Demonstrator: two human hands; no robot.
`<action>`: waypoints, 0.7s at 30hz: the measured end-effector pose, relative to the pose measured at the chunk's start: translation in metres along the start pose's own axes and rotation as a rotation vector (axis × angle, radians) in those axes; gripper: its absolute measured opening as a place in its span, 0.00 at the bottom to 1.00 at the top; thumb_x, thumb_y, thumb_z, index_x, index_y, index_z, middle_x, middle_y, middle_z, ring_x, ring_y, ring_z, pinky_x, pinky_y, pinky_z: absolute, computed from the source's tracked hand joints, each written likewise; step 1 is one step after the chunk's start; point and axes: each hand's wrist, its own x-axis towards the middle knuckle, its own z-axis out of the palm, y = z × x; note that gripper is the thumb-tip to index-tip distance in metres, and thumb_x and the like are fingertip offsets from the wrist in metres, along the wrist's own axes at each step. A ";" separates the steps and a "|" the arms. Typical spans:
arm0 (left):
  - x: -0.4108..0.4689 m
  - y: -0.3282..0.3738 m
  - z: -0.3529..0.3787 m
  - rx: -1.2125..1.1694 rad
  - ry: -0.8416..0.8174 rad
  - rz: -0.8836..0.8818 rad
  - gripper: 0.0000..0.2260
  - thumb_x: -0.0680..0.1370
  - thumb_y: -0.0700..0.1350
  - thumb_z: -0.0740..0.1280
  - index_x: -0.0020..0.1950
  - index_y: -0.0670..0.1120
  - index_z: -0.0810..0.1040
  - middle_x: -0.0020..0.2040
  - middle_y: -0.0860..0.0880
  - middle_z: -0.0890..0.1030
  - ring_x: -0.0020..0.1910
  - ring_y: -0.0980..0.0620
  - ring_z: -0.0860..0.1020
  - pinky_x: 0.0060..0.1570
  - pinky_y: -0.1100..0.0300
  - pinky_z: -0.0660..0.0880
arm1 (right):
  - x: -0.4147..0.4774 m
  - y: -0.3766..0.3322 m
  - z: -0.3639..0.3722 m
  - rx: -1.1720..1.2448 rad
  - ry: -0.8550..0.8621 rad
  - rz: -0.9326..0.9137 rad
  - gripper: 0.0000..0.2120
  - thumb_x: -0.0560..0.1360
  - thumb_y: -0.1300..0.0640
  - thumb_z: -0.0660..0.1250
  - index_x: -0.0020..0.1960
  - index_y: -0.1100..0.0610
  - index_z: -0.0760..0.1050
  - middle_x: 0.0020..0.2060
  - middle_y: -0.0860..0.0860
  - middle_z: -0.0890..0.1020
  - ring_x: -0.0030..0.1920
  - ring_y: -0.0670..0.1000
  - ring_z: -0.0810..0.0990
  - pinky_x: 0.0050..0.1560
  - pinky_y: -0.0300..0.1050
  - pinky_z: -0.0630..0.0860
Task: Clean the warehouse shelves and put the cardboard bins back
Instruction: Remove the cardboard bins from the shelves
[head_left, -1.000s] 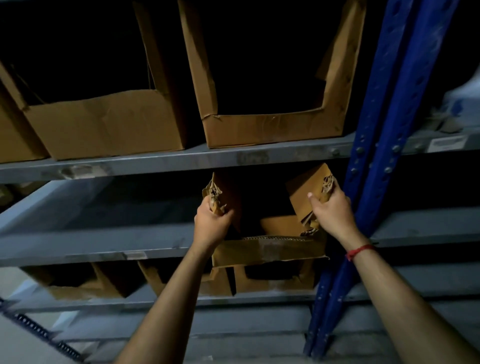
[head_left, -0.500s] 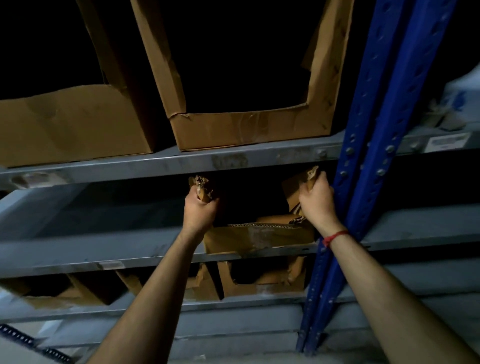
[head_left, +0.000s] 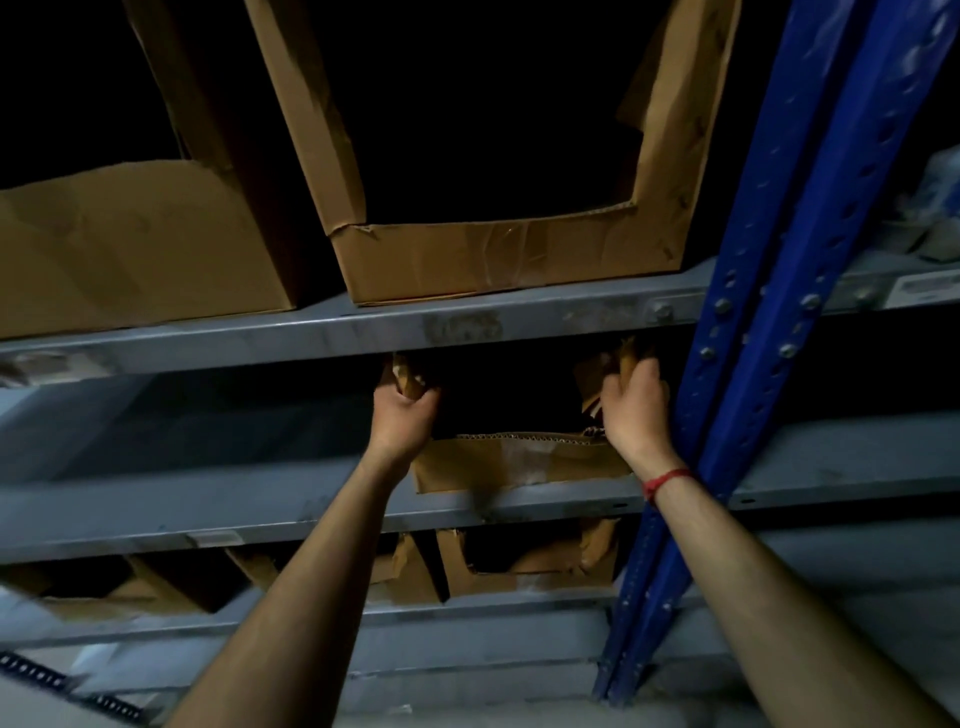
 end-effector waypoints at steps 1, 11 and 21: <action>-0.003 -0.007 0.000 -0.006 0.012 0.010 0.05 0.81 0.43 0.67 0.56 0.48 0.78 0.51 0.49 0.83 0.52 0.50 0.82 0.53 0.54 0.81 | -0.007 0.007 0.002 0.005 0.005 -0.023 0.12 0.81 0.55 0.62 0.63 0.57 0.68 0.57 0.58 0.78 0.56 0.57 0.80 0.46 0.46 0.77; -0.102 -0.100 -0.004 -0.102 0.069 -0.159 0.28 0.82 0.48 0.65 0.80 0.51 0.58 0.77 0.53 0.65 0.73 0.60 0.67 0.73 0.60 0.65 | -0.119 0.092 0.042 0.268 -0.015 -0.142 0.40 0.77 0.33 0.57 0.80 0.42 0.41 0.81 0.46 0.48 0.79 0.45 0.51 0.78 0.52 0.55; -0.202 -0.172 -0.077 0.017 0.331 -0.369 0.34 0.79 0.46 0.71 0.80 0.55 0.56 0.79 0.52 0.61 0.76 0.51 0.64 0.74 0.49 0.65 | -0.223 0.108 0.123 0.278 -0.577 -0.041 0.39 0.77 0.46 0.67 0.81 0.46 0.50 0.79 0.46 0.57 0.77 0.42 0.57 0.77 0.51 0.59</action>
